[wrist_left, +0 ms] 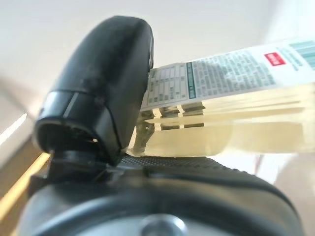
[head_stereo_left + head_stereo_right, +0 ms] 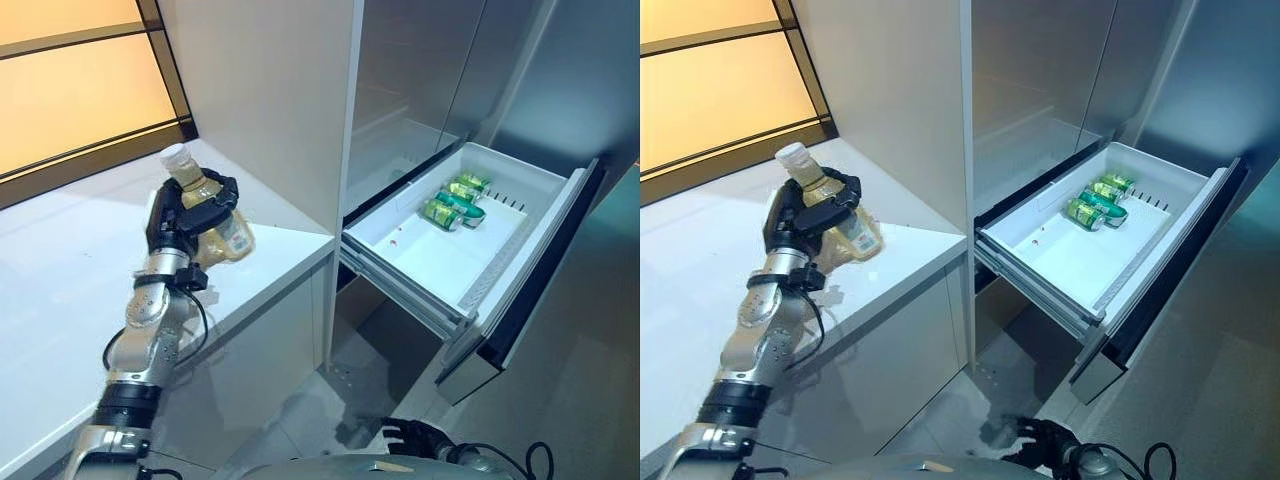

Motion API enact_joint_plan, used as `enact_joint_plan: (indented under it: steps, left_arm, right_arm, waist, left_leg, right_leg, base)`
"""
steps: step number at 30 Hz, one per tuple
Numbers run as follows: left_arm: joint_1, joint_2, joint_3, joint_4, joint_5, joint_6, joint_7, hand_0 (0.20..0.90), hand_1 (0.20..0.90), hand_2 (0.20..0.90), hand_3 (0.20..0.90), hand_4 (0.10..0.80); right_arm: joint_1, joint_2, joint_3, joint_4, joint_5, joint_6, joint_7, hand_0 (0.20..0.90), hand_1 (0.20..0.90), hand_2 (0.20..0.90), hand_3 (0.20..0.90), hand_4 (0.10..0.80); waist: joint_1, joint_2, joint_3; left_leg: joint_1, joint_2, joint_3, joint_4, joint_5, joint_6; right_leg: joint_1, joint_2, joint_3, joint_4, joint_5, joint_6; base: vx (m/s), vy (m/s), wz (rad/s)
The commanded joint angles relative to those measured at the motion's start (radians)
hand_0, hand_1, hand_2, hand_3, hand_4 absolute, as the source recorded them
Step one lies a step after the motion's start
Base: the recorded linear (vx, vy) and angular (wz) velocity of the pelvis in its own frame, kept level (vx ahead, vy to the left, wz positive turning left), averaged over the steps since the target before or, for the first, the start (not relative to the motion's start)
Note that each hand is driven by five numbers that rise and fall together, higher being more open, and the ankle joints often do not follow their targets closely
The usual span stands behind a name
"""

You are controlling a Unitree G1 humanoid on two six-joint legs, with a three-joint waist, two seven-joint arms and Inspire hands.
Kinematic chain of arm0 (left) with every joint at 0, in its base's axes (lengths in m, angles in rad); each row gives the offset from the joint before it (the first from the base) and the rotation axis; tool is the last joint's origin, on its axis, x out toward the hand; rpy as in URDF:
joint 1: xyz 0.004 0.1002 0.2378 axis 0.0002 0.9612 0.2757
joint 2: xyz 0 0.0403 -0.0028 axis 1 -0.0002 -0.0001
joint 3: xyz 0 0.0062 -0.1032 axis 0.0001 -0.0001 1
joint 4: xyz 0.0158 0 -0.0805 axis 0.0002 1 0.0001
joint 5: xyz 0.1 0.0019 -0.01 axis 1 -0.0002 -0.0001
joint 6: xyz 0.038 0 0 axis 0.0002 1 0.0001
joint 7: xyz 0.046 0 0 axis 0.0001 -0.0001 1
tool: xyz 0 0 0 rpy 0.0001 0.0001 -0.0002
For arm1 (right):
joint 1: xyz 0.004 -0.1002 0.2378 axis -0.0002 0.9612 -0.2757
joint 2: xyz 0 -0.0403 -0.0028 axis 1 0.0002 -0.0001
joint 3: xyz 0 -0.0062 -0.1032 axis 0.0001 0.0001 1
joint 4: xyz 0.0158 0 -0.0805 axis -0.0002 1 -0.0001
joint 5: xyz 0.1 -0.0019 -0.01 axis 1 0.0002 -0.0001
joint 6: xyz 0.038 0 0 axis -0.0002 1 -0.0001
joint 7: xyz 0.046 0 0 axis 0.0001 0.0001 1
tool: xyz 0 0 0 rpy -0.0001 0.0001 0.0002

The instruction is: Put drinks into fridge and close the fridge

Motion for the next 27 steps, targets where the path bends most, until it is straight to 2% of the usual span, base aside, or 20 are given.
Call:
enact_joint_plan:
  steps: [1, 6, 8, 11, 15, 20, 27]
  left_arm:
    - [-0.165, -0.011, -0.007, -0.248, -0.096, -0.23, -0.181, 0.3, 0.3, 0.3, 0.2, 0.1]
    - [-0.169, 0.001, -0.043, -0.295, -0.115, -0.238, -0.269, 0.3, 0.3, 0.3, 0.2, 0.1]
    - [-0.166, 0.003, -0.059, -0.302, -0.065, -0.267, -0.272, 0.3, 0.3, 0.3, 0.2, 0.1]
    - [-0.169, 0.017, -0.084, -0.309, 0.05, -0.314, -0.25, 0.3, 0.3, 0.3, 0.2, 0.1]
    - [-0.199, 0.037, -0.105, -0.312, 0.114, -0.315, -0.251, 0.3, 0.3, 0.3, 0.2, 0.1]
    - [-0.23, 0.046, -0.157, -0.343, 0.152, -0.279, -0.255, 0.3, 0.3, 0.3, 0.2, 0.1]
    - [-0.28, 0.035, -0.255, -0.346, 0.211, -0.265, -0.206, 0.3, 0.3, 0.3, 0.2, 0.1]
  right_arm:
    - [-0.091, 0.014, 0.02, -0.288, 0.04, -0.116, -0.037, 0.9, 0.9, 0.9, 0.9, 0.8]
    - [-0.114, -0.039, -0.03, -0.719, 0.084, -0.09, 0.051, 0.9, 0.9, 0.9, 0.9, 0.8]
    - [-0.147, -0.081, -0.062, -0.858, 0.119, -0.063, 0.084, 0.9, 0.9, 0.9, 0.9, 0.8]
    - [-0.206, -0.133, -0.105, -1.0, 0.149, -0.075, 0.097, 0.9, 0.9, 0.9, 0.9, 0.8]
    - [-0.303, -0.171, -0.14, -1.088, 0.123, -0.074, 0.071, 0.9, 0.9, 0.9, 0.9, 0.8]
    - [-0.37, -0.204, -0.14, -1.153, 0.162, -0.002, 0.067, 0.9, 0.9, 0.9, 0.9, 0.8]
    - [-0.419, -0.208, -0.07, -1.165, 0.287, 0.09, 0.112, 0.9, 0.9, 0.9, 0.9, 0.8]
  waist:
    - [-0.02, 0.018, -0.019]
    - [-0.047, 0.011, -0.011]
    - [-0.054, 0.008, -0.008]
    - [-0.059, 0.008, -0.008]
    - [-0.061, 0.006, -0.013]
    - [-0.063, 0.003, -0.021]
    - [-0.07, -0.004, -0.024]
  left_leg:
    - [0.027, 0.006, 0.09, 0.006, -0.101, -0.002]
    - [0.024, 0.011, 0.107, 0.006, -0.1, -0.007]
    - [0.024, 0.012, 0.115, 0.006, -0.101, -0.009]
    - [0.023, 0.011, 0.123, 0.006, -0.102, -0.009]
    - [0.017, 0.012, 0.133, 0.006, -0.094, -0.008]
    - [0.016, 0.014, 0.142, 0.006, -0.094, -0.005]
    - [0.026, 0.018, 0.152, 0.006, -0.102, -0.005]
  right_leg:
    - [-0.021, -0.011, 0.047, 0.029, 0.013, 0.035]
    - [-0.027, -0.007, 0.06, 0.02, 0.02, 0.041]
    - [-0.028, -0.006, 0.066, 0.016, 0.024, 0.044]
    - [-0.032, -0.004, 0.077, 0.011, 0.029, 0.046]
    - [-0.042, -0.006, 0.085, 0.01, 0.039, 0.045]
    - [-0.049, -0.004, 0.095, 0.01, 0.042, 0.044]
    - [-0.039, 0.002, 0.1, 0.012, 0.033, 0.04]
  base:
    - [-0.07, -0.036, -0.09]
    - [-0.074, -0.035, -0.11]
    - [-0.063, -0.011, -0.05]
    - [-0.05, 0.001, -0.16]
    - [-0.045, -0.001, -0.14]
    - [-0.028, -0.01, -0.09]
    - [0.002, -0.004, -0.01]
